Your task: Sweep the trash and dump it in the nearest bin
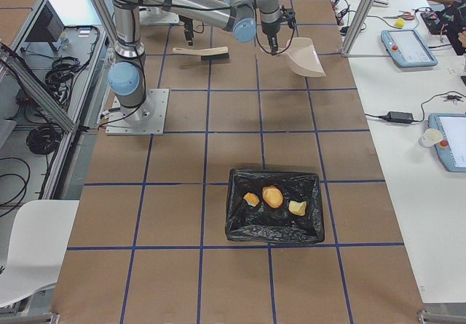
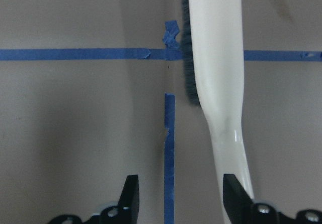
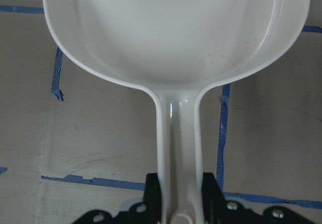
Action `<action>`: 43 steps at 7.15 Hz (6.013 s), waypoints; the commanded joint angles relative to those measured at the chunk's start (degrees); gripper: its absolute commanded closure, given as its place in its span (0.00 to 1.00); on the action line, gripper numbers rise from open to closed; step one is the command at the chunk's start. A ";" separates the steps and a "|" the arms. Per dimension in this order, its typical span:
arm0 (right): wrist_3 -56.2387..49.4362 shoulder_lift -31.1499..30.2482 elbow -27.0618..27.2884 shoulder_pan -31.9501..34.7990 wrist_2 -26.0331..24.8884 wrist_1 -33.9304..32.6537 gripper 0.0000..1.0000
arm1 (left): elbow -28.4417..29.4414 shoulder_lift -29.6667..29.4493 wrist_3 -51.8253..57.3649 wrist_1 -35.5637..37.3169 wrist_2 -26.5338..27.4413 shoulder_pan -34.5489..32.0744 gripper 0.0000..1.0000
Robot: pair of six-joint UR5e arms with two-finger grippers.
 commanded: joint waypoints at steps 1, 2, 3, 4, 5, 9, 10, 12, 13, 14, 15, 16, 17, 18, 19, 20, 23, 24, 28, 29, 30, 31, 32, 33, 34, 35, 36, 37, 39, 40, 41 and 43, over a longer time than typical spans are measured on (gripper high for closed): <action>2.32 0.68 -0.06 1.85 0.22 -0.64 1.00 | 3.05 0.55 0.34 -1.13 0.33 0.38 0.00; 4.24 2.17 -0.24 3.68 0.04 -1.42 1.00 | 4.55 1.25 3.30 -3.14 0.42 0.82 0.00; 6.87 4.27 -0.24 6.23 -0.13 -5.43 1.00 | 6.21 1.96 8.82 -6.81 0.68 2.30 0.00; 7.42 5.25 -0.15 7.03 -0.31 -7.56 1.00 | 7.45 1.96 12.79 -8.16 0.86 5.01 0.00; 7.60 5.87 0.02 7.39 -0.31 -7.58 1.00 | 7.81 1.88 19.35 -8.26 0.42 10.09 0.00; 11.81 5.96 -0.06 9.67 -0.40 -7.15 1.00 | 8.25 1.96 33.37 -9.40 1.73 30.57 0.00; 12.43 6.40 0.02 11.68 -1.44 -7.23 1.00 | 11.47 2.14 36.09 -11.14 1.56 34.36 0.00; 14.09 9.03 -0.41 14.67 -5.74 -8.10 1.00 | 21.65 2.14 42.85 -25.06 1.74 40.86 0.00; 14.11 9.39 -0.59 15.30 -5.84 -8.02 1.00 | 25.62 2.14 44.89 -30.18 1.74 44.29 0.00; 14.19 9.74 -0.68 15.30 -5.76 -8.02 0.99 | 28.35 2.14 47.08 -31.53 1.65 46.24 0.00; 15.15 9.91 -0.59 15.39 -5.76 -8.11 0.98 | 30.38 2.23 49.02 -31.55 1.82 46.70 0.00; 16.03 10.00 -0.68 15.39 -5.67 -8.02 0.97 | 31.71 2.23 49.04 -31.98 1.82 46.79 0.00; 17.17 10.18 -0.76 15.30 -5.32 -7.94 0.97 | 32.50 2.05 49.04 -32.34 1.56 46.70 0.00; 18.05 10.18 -0.77 15.39 -4.80 -7.93 0.97 | 33.82 1.53 49.04 -32.25 1.04 46.79 0.00; 17.89 10.35 -0.77 15.39 -4.62 -7.93 0.97 | 35.22 1.00 49.04 -32.43 1.21 46.70 0.00; 17.89 11.05 -0.77 15.30 -4.70 -7.85 0.97 | 35.41 1.26 49.04 -32.43 1.30 46.70 0.00; 18.06 10.97 -0.77 15.39 -5.05 -7.67 0.82 | 34.80 1.44 49.04 -32.43 1.21 46.00 0.00; 18.41 11.32 -0.77 15.39 -4.79 -7.67 0.66 | 35.32 1.61 49.04 -32.51 1.12 45.82 0.00; 23.87 11.59 -2.43 15.22 -3.38 -5.22 0.47 | 34.45 1.26 48.25 -32.43 1.03 42.59 0.00; 23.78 11.50 -2.52 15.22 -3.47 -5.12 0.45 | 34.62 1.17 48.25 -32.43 1.29 41.96 0.00; 23.77 10.98 -3.13 14.52 -3.30 -5.12 0.44 | 34.88 1.17 48.25 -32.43 1.12 41.96 0.00; 22.73 10.45 -4.53 13.82 -3.30 -4.95 0.44 | 35.06 1.17 48.25 -32.43 0.95 41.96 0.00; 21.68 8.44 -6.28 13.37 -3.47 -1.47 0.44 | 35.15 1.26 48.33 -32.43 1.03 41.96 0.00; 18.53 5.12 -7.61 11.72 -3.30 4.23 0.43 | 35.06 1.26 48.33 -32.43 1.03 41.96 0.00; 16.50 0.21 -8.67 9.26 -0.51 10.63 0.43 | 34.71 1.61 48.59 -32.43 1.12 42.04 0.00; 13.70 -4.89 -8.94 5.76 2.30 18.18 0.43 | 34.71 1.61 48.68 -32.43 1.03 41.96 0.00; 9.49 -9.46 -9.11 2.07 2.24 25.74 0.43 | 34.62 1.61 48.69 -32.43 1.03 41.87 0.00; 9.10 -14.21 -9.20 0.21 1.54 32.34 0.42 | 34.53 1.61 48.77 -32.43 1.03 42.04 0.00; 9.54 -19.95 -8.76 -0.60 -4.86 41.09 0.17 | 34.71 1.61 48.77 -32.43 0.86 42.39 0.00; 9.54 -19.97 -8.85 -0.52 -4.88 41.20 0.09 | 34.88 1.52 48.77 -32.43 0.86 42.40 0.00; 9.19 -20.92 -8.76 -0.60 -4.70 41.28 0.00 | 34.97 1.52 48.77 -32.43 0.86 42.48 0.00; 8.49 -21.37 -8.50 -0.17 -4.44 40.85 0.00 | 35.15 1.44 48.77 -32.43 0.86 42.31 0.00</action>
